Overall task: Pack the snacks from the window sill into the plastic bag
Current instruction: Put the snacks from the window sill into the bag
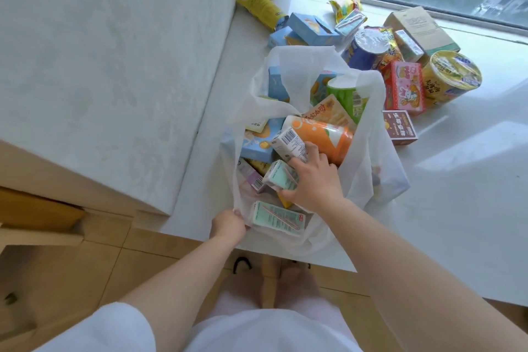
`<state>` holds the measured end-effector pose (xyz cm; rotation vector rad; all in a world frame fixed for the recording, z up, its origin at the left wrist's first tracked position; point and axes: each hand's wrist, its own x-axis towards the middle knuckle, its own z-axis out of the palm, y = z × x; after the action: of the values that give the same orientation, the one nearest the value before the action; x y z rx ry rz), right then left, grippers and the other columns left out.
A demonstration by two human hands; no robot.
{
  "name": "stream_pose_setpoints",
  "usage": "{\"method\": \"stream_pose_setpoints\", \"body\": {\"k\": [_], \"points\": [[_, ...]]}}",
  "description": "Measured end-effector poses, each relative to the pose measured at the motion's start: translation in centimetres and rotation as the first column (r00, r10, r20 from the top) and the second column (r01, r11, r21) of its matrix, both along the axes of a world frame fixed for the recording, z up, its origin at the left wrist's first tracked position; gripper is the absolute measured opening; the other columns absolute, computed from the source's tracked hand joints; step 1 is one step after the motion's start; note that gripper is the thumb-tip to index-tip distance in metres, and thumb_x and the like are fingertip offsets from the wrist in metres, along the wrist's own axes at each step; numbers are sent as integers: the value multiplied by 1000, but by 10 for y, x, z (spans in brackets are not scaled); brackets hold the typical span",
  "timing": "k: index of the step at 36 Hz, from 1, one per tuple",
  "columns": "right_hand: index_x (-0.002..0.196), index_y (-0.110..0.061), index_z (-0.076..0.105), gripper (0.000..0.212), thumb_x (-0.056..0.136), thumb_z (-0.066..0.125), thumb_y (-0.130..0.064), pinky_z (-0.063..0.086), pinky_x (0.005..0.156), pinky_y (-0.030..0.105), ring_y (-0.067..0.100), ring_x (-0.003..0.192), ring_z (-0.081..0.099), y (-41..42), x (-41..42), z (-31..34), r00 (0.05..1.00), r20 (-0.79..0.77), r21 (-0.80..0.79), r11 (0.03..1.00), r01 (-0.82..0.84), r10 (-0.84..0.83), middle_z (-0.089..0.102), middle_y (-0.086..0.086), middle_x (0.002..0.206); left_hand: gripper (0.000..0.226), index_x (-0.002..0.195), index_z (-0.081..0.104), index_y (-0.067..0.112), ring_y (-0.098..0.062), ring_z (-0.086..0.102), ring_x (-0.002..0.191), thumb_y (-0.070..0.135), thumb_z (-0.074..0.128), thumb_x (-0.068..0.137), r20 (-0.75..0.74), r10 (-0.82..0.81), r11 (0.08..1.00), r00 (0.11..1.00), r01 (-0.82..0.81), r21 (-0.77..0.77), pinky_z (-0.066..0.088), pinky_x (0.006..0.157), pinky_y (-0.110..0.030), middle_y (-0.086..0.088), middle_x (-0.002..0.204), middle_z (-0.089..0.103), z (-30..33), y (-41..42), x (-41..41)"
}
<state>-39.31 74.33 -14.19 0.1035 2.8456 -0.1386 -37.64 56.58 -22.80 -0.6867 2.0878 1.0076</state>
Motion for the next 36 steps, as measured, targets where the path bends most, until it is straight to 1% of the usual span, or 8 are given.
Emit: {"method": "stream_pose_setpoints", "body": {"k": [4,8,14,20,26,29,32,36], "points": [[137,-31,39,75,73,60,-64,38,98,42,31,124,33,5,-5,4,999,44,-16,1000,-12,12,13,7,150,27,85,52,14,-9,57,68,18,32,102,-12,23,992,1000,-21,128,44,55,-20,-1,75,62,29,9,8],[139,-34,36,76,74,61,-64,39,100,43,31,126,31,6,-5,8,995,100,-33,999,-9,12,10,4,150,32,77,45,22,-11,58,72,24,29,103,-97,100,963,990,-72,260,48,82,-30,2,68,65,51,21,5],[128,-34,54,43,86,60,-41,39,100,42,28,127,35,16,5,13,999,-50,-92,996,9,-14,19,2,151,30,83,49,19,-19,60,87,25,28,104,-165,225,944,960,-173,280,44,94,-33,2,72,67,70,23,-2],[83,-17,68,27,59,81,-20,51,74,39,30,88,61,36,31,10,941,-339,110,993,50,-10,63,6,100,36,84,58,15,-23,61,91,28,29,102,-260,102,987,960,-66,144,46,82,-33,-5,93,69,71,20,-1],[133,-30,28,75,70,66,-15,14,106,44,31,128,22,57,42,11,874,-337,136,900,413,-350,22,9,142,30,94,53,12,-24,53,90,26,28,103,-329,-10,999,944,22,33,39,77,-30,-13,105,61,80,20,0],[148,-28,5,79,87,55,-20,37,95,40,30,121,42,64,42,21,794,-168,26,802,596,-584,25,10,144,29,102,54,12,-24,52,97,26,29,103,-343,-29,999,939,43,32,39,82,-30,-12,111,58,88,21,0],[144,-17,28,54,93,48,-15,46,78,37,32,109,56,70,41,30,687,-35,-109,686,719,-726,55,12,123,35,116,56,6,-27,52,105,25,29,103,-347,-44,999,937,52,12,37,83,-30,-14,116,56,97,24,-2],[112,-4,58,32,98,35,-22,47,82,37,36,103,57,78,43,40,676,-53,-161,675,720,-735,62,19,110,38,119,56,7,-29,54,110,26,28,103,-344,-65,998,937,66,-8,42,89,-35,-14,119,58,104,26,-7]]}}
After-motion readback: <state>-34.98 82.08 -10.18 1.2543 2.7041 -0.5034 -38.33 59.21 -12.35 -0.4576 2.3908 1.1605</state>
